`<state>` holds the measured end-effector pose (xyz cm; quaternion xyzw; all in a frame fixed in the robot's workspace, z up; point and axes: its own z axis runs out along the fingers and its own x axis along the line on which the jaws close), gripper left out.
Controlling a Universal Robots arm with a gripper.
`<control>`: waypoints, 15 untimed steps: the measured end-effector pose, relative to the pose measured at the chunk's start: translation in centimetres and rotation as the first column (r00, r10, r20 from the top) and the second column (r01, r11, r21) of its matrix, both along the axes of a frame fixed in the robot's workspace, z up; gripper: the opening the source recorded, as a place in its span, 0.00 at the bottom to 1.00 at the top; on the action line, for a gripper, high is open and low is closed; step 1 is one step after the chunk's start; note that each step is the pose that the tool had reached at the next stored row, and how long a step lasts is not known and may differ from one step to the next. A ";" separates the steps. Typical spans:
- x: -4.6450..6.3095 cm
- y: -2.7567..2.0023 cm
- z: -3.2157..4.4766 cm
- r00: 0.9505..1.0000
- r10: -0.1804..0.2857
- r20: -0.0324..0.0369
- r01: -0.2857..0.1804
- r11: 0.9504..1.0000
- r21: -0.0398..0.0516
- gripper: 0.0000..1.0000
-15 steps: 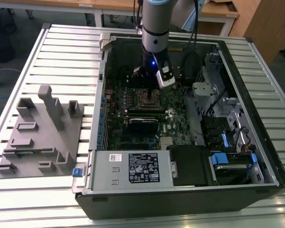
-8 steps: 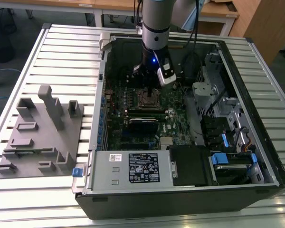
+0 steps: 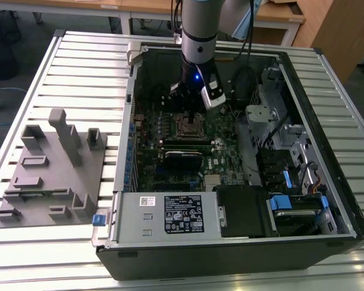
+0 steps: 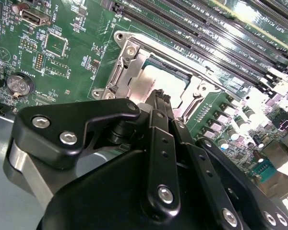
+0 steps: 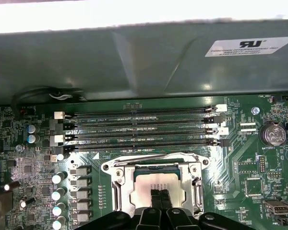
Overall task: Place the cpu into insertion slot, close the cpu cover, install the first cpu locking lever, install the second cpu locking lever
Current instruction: 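Install the second cpu locking lever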
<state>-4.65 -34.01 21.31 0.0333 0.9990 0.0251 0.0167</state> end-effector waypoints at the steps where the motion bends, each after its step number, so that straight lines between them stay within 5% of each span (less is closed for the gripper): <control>1: 0.0 0.00 0.00 1.000 0.000 0.000 0.000 1.000 0.000 0.10; 15: 0.0 0.00 0.89 1.000 0.000 0.000 0.000 1.000 0.000 0.10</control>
